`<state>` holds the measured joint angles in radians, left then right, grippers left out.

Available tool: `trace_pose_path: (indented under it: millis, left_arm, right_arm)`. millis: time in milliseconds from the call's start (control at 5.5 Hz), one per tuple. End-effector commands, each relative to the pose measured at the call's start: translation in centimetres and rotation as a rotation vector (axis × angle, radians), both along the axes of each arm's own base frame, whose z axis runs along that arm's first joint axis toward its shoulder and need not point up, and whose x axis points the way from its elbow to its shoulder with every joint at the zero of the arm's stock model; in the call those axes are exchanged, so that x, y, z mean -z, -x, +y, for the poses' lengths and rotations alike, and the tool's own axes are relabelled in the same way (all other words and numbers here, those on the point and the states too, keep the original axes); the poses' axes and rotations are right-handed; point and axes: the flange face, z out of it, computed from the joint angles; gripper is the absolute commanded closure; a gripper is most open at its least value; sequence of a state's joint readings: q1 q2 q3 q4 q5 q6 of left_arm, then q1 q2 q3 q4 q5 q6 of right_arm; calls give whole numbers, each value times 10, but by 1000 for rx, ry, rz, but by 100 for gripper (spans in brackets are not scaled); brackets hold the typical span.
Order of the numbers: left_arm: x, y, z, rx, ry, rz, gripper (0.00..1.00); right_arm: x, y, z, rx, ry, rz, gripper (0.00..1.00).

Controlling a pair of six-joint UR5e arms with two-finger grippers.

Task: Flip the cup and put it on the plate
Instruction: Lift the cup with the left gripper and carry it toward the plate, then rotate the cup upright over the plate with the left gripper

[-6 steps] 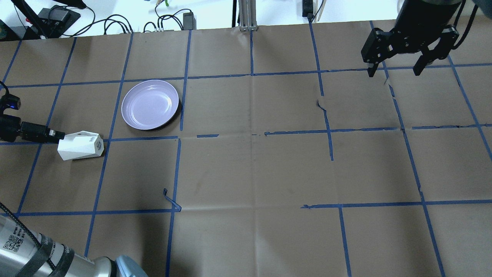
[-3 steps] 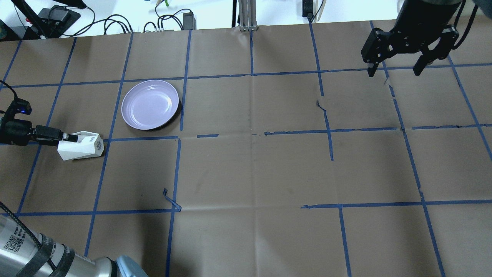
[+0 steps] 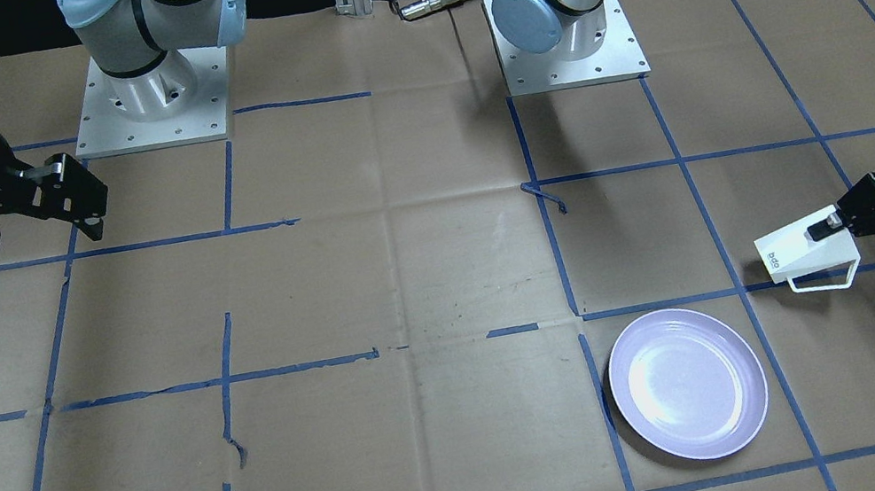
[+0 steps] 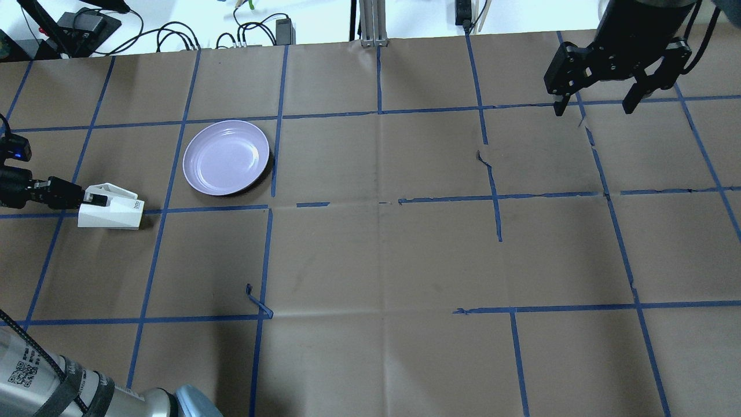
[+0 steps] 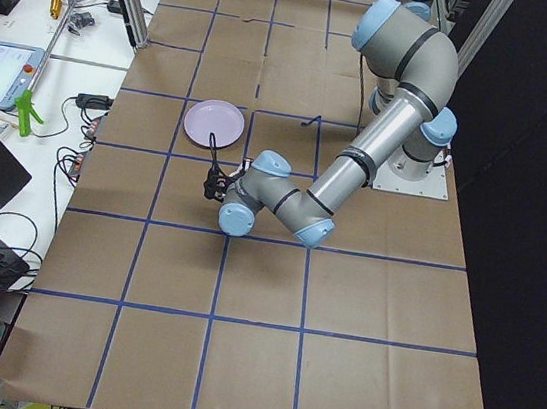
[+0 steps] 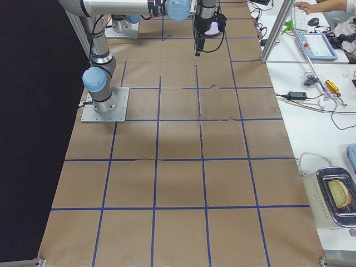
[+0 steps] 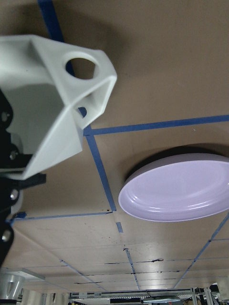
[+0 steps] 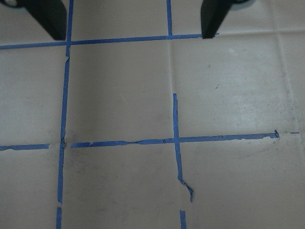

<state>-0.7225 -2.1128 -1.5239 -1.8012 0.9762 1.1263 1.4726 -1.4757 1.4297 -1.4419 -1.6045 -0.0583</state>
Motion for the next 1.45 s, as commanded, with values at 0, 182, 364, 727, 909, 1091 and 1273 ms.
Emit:
trace_pose_path:
  millis: [0, 182, 364, 727, 909, 1091, 1273]
  left_arm:
    - [-70, 45, -27, 11, 6, -114, 100]
    - [-105, 98, -51, 83, 21, -263, 100]
    - [-125, 161, -78, 134, 30, -438, 100]
    - [-129, 298, -115, 157, 78, -716, 100]
    - [-118, 355, -124, 241, 150, -853, 100]
    - [-94, 393, -125, 309, 182, -956, 100]
    - [-68, 402, -120, 340, 170, -964, 100]
  right_arm:
    - [0, 0, 0, 0, 0, 0, 0]
    - [0, 0, 0, 0, 0, 0, 0]
    - [0, 0, 0, 0, 0, 0, 0]
    - [0, 0, 0, 0, 0, 0, 0]
    - [0, 0, 0, 0, 0, 0, 0]
    - [0, 0, 0, 0, 0, 0, 0]
    - [0, 0, 0, 0, 0, 0, 0]
